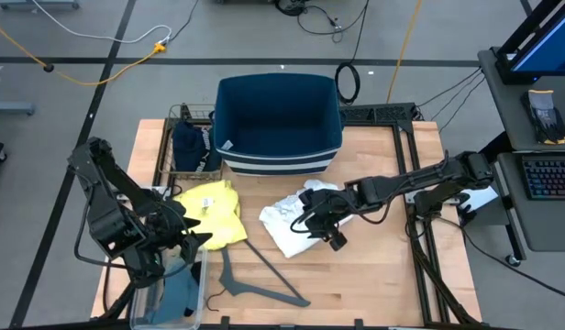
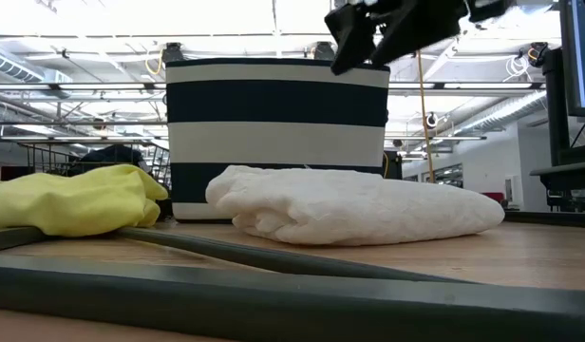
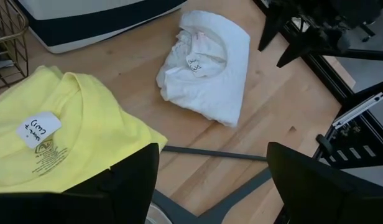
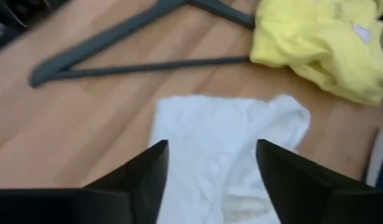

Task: Pick & Place Cloths
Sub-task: Put the white shirt into the blue laundry bin

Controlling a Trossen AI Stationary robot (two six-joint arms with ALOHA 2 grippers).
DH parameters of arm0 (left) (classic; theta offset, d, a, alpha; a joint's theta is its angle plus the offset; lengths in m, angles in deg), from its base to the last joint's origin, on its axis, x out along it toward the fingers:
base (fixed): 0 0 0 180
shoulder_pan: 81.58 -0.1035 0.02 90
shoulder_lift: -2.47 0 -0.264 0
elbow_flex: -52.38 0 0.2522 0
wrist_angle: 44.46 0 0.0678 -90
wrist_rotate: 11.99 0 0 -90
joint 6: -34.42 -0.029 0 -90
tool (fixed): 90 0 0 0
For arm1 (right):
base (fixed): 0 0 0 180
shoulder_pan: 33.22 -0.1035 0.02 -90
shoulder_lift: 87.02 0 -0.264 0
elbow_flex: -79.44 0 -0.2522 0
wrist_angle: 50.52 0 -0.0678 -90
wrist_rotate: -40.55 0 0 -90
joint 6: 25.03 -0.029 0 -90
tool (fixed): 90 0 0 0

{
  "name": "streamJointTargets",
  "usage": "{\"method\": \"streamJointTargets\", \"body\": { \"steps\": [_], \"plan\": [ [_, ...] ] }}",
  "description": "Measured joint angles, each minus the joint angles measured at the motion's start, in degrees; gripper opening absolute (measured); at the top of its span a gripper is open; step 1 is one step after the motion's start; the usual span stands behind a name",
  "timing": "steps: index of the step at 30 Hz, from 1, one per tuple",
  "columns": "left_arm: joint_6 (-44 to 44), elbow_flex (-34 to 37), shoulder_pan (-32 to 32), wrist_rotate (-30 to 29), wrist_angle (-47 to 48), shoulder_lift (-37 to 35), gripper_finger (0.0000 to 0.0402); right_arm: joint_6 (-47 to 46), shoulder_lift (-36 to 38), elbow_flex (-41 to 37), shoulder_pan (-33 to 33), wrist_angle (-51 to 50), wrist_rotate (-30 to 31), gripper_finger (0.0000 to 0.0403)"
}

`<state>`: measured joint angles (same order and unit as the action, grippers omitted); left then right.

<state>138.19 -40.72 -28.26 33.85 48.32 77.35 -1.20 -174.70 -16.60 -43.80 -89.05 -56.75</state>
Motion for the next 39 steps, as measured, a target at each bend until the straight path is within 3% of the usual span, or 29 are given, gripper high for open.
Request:
{"method": "streamJointTargets", "body": {
  "steps": [5, 11, 29, 33, 39],
  "plan": [
    [0.2, 0.0, 0.0, 0.0, 0.0, 0.0, 0.0303, 0.0, 0.0, -3.1, 0.0, 0.0, 4.8, 0.0286],
    [0.2, 0.0, 0.0, 0.0, 0.0, 0.0, 0.0305, 1.0, 0.0, -7.1, 0.0, 0.4, 7.9, 0.0317],
    [-1.5, 0.0, 0.0, -2.4, 0.2, 0.0, 0.0306, 1.4, -0.4, -11.0, 4.3, 5.8, 8.5, 0.0320],
    [-1.5, 0.0, 0.0, -2.4, 0.2, 0.0, 0.0306, 1.7, -0.4, -11.0, 4.7, 5.8, 5.8, 0.0320],
    [-1.3, 0.0, 0.0, -2.4, 0.2, 0.0, 0.0306, 4.1, -4.6, -10.9, 5.3, 6.9, 5.7, 0.0320]
  ]
}}
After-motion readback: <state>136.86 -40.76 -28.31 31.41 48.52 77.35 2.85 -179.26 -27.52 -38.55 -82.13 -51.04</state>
